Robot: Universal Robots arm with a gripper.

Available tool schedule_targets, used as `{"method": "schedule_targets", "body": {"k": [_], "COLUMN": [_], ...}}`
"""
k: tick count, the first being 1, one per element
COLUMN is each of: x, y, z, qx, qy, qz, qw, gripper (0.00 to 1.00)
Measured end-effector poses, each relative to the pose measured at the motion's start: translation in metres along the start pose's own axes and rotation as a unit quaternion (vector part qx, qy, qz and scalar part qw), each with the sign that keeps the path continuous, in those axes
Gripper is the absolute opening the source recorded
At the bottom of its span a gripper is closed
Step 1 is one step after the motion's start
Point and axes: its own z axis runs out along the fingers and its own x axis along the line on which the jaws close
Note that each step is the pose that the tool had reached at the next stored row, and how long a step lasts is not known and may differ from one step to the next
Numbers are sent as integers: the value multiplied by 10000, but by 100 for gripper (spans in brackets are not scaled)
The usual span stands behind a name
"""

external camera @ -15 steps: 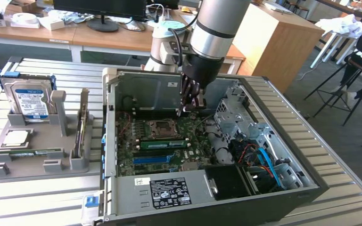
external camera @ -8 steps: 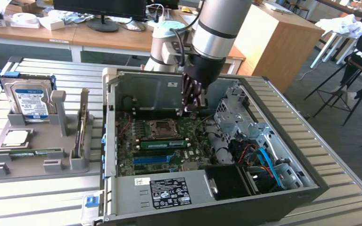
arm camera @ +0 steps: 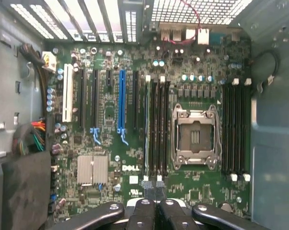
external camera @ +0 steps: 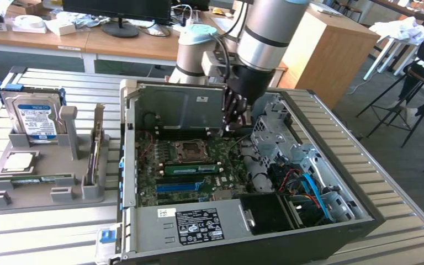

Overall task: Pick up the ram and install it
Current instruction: 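Press down the ram until it locks into place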

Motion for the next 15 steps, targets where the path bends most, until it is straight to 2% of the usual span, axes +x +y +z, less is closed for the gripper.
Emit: {"method": "schedule_targets", "body": {"k": [7,11,15], "x": [0,4,8], "y": [-17,-21,-23], "z": [15,74,141], "qx": [5,35,37], "qy": [-3,-2,-3], "qz": [0,-3,-2], "qw": [10000,10000,10000], "gripper": [10,10,10]}}
